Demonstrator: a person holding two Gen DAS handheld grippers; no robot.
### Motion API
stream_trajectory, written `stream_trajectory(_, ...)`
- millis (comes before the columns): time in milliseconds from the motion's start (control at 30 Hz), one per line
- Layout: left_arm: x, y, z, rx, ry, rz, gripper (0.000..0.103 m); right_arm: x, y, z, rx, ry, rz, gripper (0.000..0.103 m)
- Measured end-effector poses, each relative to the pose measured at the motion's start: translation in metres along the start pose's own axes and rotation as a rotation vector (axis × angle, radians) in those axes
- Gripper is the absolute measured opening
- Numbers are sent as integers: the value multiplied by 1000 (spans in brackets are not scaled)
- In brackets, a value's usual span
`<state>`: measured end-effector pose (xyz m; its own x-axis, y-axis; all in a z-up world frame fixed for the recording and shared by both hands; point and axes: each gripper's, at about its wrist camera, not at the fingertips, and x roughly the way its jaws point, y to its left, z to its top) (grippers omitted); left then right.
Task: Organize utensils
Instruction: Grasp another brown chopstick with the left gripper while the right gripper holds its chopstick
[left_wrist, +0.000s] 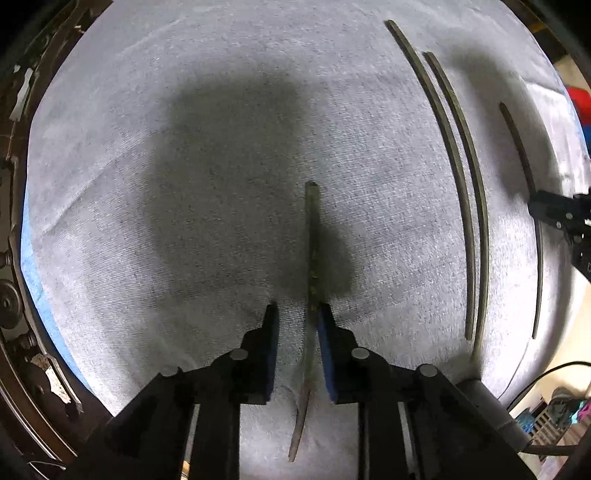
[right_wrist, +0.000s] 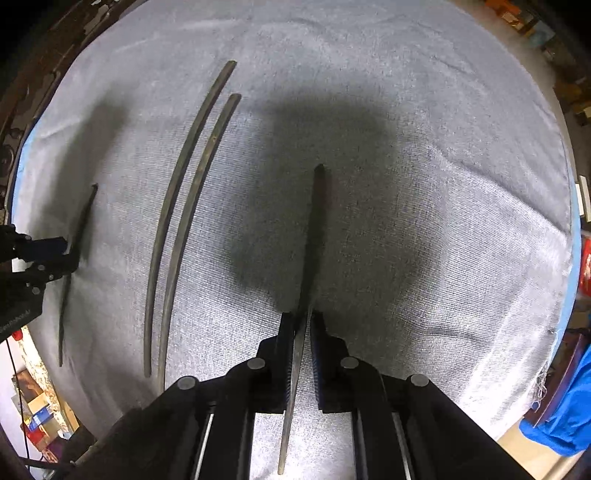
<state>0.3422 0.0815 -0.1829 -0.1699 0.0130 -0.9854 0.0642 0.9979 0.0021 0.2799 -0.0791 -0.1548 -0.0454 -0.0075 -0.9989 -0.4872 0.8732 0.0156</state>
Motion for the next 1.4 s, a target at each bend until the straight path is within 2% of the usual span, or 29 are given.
stream_trajectory(100,0,-5,0,21,2,5,13,4,-5,2,-9,12,12,11)
stream_trajectory(267,2,-16,-3,29,-16,20,12,5,-21,6,-20,23,14,11)
stream_trajectory(333,-6,-26,-12,3,-16,3,11,4,-20,6,-18,23,11,11)
stream_trajectory(400,-8,-18,-15,-20,-8,-21,6,3,-20,4,-12,14,12,11)
stream_trajectory(500,-2,-13,-29,-32,5,-57,6,5,-22,-7,2,12,35,7)
stream_trajectory(700,0,-14,-53,-36,-2,-58,6,6,-22,-27,-12,11,30,7)
stream_trajectory(1067,1,-24,-60,-32,-14,-37,6,12,-22,-25,-9,33,19,7)
stream_trajectory(1400,-1,-32,-76,-31,-61,-37,6,3,-27,-21,4,25,16,7)
